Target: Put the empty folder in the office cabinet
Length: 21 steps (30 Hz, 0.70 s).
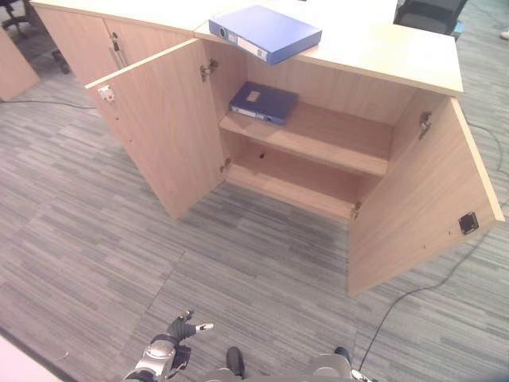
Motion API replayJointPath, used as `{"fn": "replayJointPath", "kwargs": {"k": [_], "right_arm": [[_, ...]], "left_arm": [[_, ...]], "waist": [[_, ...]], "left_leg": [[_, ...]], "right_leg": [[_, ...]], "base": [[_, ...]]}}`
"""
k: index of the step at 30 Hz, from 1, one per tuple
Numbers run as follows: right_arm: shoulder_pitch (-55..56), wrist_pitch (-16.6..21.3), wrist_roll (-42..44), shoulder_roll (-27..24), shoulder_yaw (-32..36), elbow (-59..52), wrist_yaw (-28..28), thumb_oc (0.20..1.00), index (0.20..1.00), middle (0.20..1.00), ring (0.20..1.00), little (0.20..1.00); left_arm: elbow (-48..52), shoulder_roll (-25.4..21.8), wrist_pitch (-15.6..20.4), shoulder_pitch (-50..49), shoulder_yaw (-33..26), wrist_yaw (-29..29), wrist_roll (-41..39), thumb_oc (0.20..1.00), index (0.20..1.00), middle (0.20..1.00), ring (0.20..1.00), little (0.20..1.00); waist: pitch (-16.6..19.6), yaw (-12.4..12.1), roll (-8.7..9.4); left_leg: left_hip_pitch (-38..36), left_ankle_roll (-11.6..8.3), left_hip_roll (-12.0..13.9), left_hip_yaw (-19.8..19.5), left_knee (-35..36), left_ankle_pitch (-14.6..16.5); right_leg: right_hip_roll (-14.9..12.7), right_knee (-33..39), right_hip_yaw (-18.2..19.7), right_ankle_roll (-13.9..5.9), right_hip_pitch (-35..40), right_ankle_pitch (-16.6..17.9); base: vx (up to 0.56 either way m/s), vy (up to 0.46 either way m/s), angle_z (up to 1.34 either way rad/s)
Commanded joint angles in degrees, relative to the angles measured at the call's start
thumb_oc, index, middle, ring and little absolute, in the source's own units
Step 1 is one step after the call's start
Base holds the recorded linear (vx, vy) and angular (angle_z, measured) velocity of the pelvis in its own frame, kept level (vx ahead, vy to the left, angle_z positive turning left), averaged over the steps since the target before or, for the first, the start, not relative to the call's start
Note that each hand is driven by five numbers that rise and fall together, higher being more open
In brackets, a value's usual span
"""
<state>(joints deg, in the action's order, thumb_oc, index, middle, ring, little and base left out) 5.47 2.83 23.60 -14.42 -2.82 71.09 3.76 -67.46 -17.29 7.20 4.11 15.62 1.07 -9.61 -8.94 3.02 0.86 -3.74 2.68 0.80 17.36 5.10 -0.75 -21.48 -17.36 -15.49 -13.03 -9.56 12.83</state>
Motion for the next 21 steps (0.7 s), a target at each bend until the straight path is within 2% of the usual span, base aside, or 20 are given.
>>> {"fn": "replayJointPath", "kwargs": {"k": [1,2,3,4,5,6,7,9,10,11,12,13,15,17,18,19,21], "right_arm": [[-2.9,1.6,-0.6,-0.8,-4.3,-1.3,0.7,1.0,1.0,1.0,1.0,1.0],[-2.9,1.6,-0.6,-0.8,-4.3,-1.3,0.7,1.0,1.0,1.0,1.0,1.0],[-2.7,1.7,-1.1,-0.5,-5.3,-1.3,0.9,1.0,1.0,1.0,1.0,1.0],[-2.7,1.7,-1.1,-0.5,-5.3,-1.3,0.9,1.0,1.0,1.0,1.0,1.0],[-2.0,1.8,-0.8,-0.8,-5.4,-0.8,0.8,1.0,1.0,1.0,1.0,1.0],[-2.0,1.8,-0.8,-0.8,-5.4,-0.8,0.8,1.0,1.0,1.0,1.0,1.0],[-1.6,1.7,-0.4,-1.3,-5.2,0.2,0.8,1.0,1.0,1.0,1.0,1.0],[-1.7,1.7,-0.3,-1.9,-4.8,1.1,0.6,1.0,1.0,1.0,1.0,1.0],[-1.9,1.6,-1.3,-3.3,-4.2,1.8,0.6,1.0,1.0,1.0,1.0,1.0],[-1.9,1.6,-1.3,-3.3,-4.2,1.8,0.6,1.0,1.0,1.0,1.0,1.0],[-2.4,1.4,-1.6,-4.8,-3.6,2.6,0.3,1.0,1.0,1.0,1.0,1.0],[-2.5,1.4,-1.1,-5.3,-3.3,2.7,0.2,1.0,1.0,1.0,1.0,1.0],[-2.5,1.4,-0.6,-5.5,-2.9,2.7,0.2,1.0,1.0,1.0,1.0,1.0],[-2.2,1.3,-1.1,-6.1,-2.8,2.6,0.3,1.0,1.0,1.0,1.0,1.0],[-2.1,1.2,-1.9,-6.4,-3.1,2.7,0.3,1.0,1.0,1.0,1.0,1.0],[-2.1,1.2,-1.9,-6.4,-3.1,2.7,0.3,1.0,1.0,1.0,1.0,1.0],[-2.3,1.1,-2.8,-7.1,-3.4,2.6,0.1,1.0,1.0,1.0,1.0,1.0]], "left_arm": [[0.4,-0.3,0.5,0.7,-2.9,0.7,1.5,1.0,1.0,1.0,1.0,1.0],[0.4,-0.3,0.5,0.7,-2.9,0.7,1.5,1.0,1.0,1.0,1.0,1.0],[-0.2,-0.2,0.2,0.7,-3.3,0.8,1.8,1.0,1.0,1.0,1.0,1.0],[-0.2,-0.2,0.2,0.7,-3.3,0.8,1.8,1.0,1.0,1.0,1.0,1.0],[-0.9,0.7,0.5,0.4,-3.2,1.0,2.2,1.0,1.0,1.0,1.0,1.0],[-0.9,0.7,0.5,0.4,-3.2,1.0,2.3,1.0,1.0,1.0,1.0,1.0],[-1.8,1.4,0.6,0.0,-3.2,1.0,2.6,1.0,1.0,1.0,1.0,1.0],[-2.1,1.9,0.6,-0.2,-3.6,1.0,1.8,1.0,1.0,1.0,1.0,1.0],[-1.2,2.5,0.9,-0.1,-3.5,1.2,0.6,1.0,1.0,1.0,1.0,1.0],[-1.2,2.5,0.9,-0.1,-3.5,1.2,0.6,1.0,1.0,1.0,1.0,1.0],[-0.2,2.7,1.1,-0.3,-3.4,0.9,0.2,1.0,1.0,1.0,1.0,1.0],[-0.2,2.8,1.1,-0.4,-3.6,0.7,-0.4,1.0,1.0,1.0,1.0,1.0],[-0.4,3.0,1.1,-0.4,-4.0,0.5,-0.8,1.0,1.0,1.0,1.0,1.0],[-1.0,3.1,1.1,-0.7,-4.1,0.5,-0.7,1.0,1.0,1.0,1.0,1.0],[-1.3,3.2,1.0,-1.0,-3.9,0.5,-0.3,1.0,1.0,1.0,1.0,1.0],[-1.3,3.2,1.0,-1.0,-4.0,0.5,-0.3,1.0,1.0,1.0,1.0,1.0],[-2.0,3.5,1.0,-1.1,-3.6,0.4,-0.2,1.0,1.0,1.0,1.0,1.0]], "waist": [[-2.6,-0.6,-2.01],[-2.5,-0.7,-2.11],[-3.6,-0.3,-2.1],[-3.6,-0.3,-2.07],[-3.6,0.3,-1.92],[-3.6,0.3,-1.96],[-3.1,0.9,-2.03],[-2.7,0.9,-2.43],[-3.0,1.0,-2.47],[-3.0,1.0,-2.52],[-3.7,0.5,-2.22],[-3.9,0.4,-2.5],[-3.7,0.2,-2.68],[-3.0,-0.6,-2.78],[-2.9,-1.1,-3.13],[-2.8,-1.1,-3.16],[-2.7,-2.4,-3.98]], "left_leg": [[1.0,-7.07,8.7,1.9,-0.9,-1.0],[1.2,-7.1,8.8,1.9,-0.8,-1.2],[-0.4,-6.48,7.3,3.2,-0.9,-0.1],[-0.5,-6.48,7.3,3.2,-0.9,-0.1],[-1.4,-6.25,6.1,3.7,-1.3,0.5],[-1.5,-6.28,6.2,3.7,-1.3,0.5],[-1.9,-6.2,5.5,4.1,-2.2,1.2],[-1.6,-6.47,5.5,4.2,-4.6,1.8],[0.4,-8.5,7.3,5.8,-13.0,3.0],[0.5,-8.53,7.4,5.7,-13.2,3.2],[3.8,-10.62,10.7,5.3,-23.5,0.6],[4.3,-11.04,11.4,4.1,-24.2,-1.0],[5.1,-11.17,11.8,3.4,-23.2,-2.6],[5.9,-10.66,12.5,1.2,-17.6,-2.5],[5.6,-10.71,12.5,-1.2,-12.8,-3.2],[5.7,-10.67,12.5,-1.2,-12.5,-3.5],[7.2,-11.12,13.1,-7.2,-6.3,-6.2]], "right_leg": [[11.0,-2.9,-2.9,1.81,3.1,-16.3],[11.2,-2.5,-2.9,1.93,3.1,-16.0],[14.1,-3.8,-4.6,2.85,0.8,-17.4],[14.1,-3.9,-4.6,2.85,0.8,-17.5],[15.1,1.5,-3.7,5.13,3.6,-18.0],[15.2,1.7,-3.7,5.15,3.8,-17.9],[17.1,6.5,0.4,7.3,6.4,-18.5],[17.1,8.4,1.0,8.32,7.5,-18.5],[16.3,11.2,0.5,8.91,10.0,-18.4],[16.4,11.2,0.5,8.94,10.0,-18.4],[16.8,13.3,2.1,10.52,12.7,-19.3],[17.0,14.0,2.6,10.69,13.9,-19.5],[16.7,14.8,2.9,10.67,14.6,-19.5],[15.4,16.0,3.4,9.62,16.1,-19.9],[15.2,15.9,3.9,9.07,16.8,-20.6],[15.2,15.9,3.9,9.08,16.6,-20.4],[15.1,14.8,5.6,8.75,16.9,-21.9]], "base": [[-0.04,0.253,-0.84],[-0.02,0.296,-0.84],[0.0,0.111,-0.67],[0.05,0.131,-0.46],[0.04,0.016,-0.05],[0.09,-0.001,-0.07],[0.08,-0.022,-0.07],[0.09,-0.058,-0.15],[0.04,-0.076,-0.22],[0.08,-0.122,-0.42],[0.1,-0.048,-0.21],[0.1,-0.047,-0.25],[0.1,0.078,-0.28],[0.2,0.168,-0.25],[0.12,0.112,0.01],[0.14,0.138,-0.01],[0.19,0.154,-0.11]]}}
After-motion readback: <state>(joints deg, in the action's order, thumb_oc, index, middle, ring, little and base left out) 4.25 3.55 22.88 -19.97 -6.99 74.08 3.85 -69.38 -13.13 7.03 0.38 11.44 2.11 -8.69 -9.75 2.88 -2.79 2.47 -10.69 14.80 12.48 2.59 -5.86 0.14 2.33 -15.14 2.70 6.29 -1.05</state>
